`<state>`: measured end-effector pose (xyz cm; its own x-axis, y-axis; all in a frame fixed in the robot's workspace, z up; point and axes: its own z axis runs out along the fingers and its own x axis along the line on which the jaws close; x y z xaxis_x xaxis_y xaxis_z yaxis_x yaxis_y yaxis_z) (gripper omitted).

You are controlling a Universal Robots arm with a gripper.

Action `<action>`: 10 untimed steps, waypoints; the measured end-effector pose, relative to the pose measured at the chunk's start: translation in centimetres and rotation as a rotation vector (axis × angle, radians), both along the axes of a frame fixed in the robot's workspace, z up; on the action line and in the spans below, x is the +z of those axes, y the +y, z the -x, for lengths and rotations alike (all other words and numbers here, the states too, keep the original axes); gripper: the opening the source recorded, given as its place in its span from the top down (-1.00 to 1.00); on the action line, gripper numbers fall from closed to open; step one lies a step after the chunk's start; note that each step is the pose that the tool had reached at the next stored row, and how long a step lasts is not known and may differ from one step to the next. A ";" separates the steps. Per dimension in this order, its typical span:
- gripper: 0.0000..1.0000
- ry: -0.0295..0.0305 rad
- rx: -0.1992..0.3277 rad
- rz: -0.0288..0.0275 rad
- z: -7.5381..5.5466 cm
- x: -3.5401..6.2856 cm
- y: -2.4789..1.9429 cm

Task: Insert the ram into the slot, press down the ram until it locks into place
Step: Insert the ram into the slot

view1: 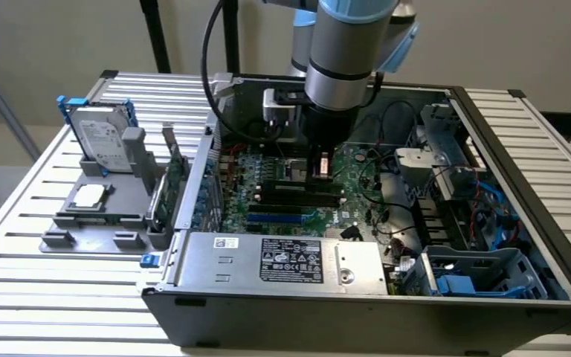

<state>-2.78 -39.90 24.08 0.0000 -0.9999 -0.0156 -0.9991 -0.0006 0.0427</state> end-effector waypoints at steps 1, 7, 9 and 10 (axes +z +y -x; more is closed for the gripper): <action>0.73 0.0001 0.000 0.0003 0.0 -0.13 -0.03; 0.73 0.0013 -0.001 0.0017 0.1 -0.55 -0.15; 0.73 0.0013 -0.001 0.0018 0.1 -0.59 -0.16; 0.73 0.0013 -0.001 0.0018 0.2 -0.61 -0.17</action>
